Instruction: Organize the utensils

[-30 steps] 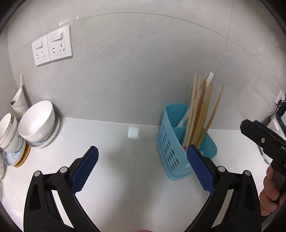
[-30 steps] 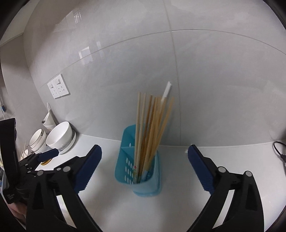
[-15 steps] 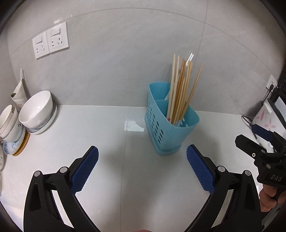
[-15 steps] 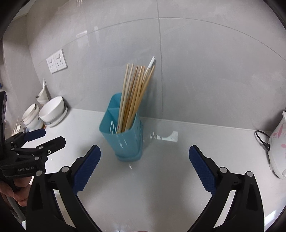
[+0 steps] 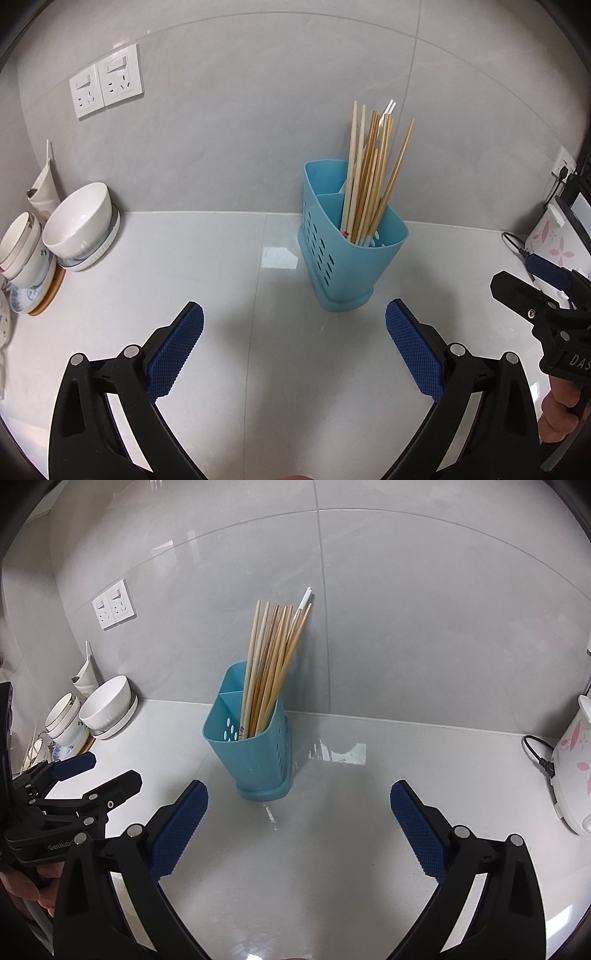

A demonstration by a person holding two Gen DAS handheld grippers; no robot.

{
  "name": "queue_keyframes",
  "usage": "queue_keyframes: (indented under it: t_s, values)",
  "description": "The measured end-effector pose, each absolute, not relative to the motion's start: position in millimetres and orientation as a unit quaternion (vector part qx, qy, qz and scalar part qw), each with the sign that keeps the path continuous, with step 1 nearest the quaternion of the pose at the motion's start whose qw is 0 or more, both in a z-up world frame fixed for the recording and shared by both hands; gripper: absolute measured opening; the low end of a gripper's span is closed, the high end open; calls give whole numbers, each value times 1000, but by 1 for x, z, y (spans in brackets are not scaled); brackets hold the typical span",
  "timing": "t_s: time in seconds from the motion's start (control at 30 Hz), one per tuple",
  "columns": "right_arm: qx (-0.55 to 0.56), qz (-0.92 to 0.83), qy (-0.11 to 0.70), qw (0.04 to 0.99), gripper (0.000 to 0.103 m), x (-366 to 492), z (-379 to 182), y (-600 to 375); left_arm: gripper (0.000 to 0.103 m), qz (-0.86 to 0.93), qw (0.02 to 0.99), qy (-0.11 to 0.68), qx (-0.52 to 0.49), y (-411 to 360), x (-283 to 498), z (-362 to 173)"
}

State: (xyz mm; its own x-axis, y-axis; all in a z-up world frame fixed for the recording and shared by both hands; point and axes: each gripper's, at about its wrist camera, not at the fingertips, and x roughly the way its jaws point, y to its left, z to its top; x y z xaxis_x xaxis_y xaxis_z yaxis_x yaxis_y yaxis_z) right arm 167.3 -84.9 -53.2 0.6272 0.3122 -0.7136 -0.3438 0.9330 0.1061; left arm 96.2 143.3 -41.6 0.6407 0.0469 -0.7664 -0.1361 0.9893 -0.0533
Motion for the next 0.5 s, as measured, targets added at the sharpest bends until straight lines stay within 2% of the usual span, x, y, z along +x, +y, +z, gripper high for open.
queue_keyframes:
  t_s: [0.5]
  values:
    - [-24,177,397,900,95,170,-56,-82,97,46,905,420,-57,146,101,-41]
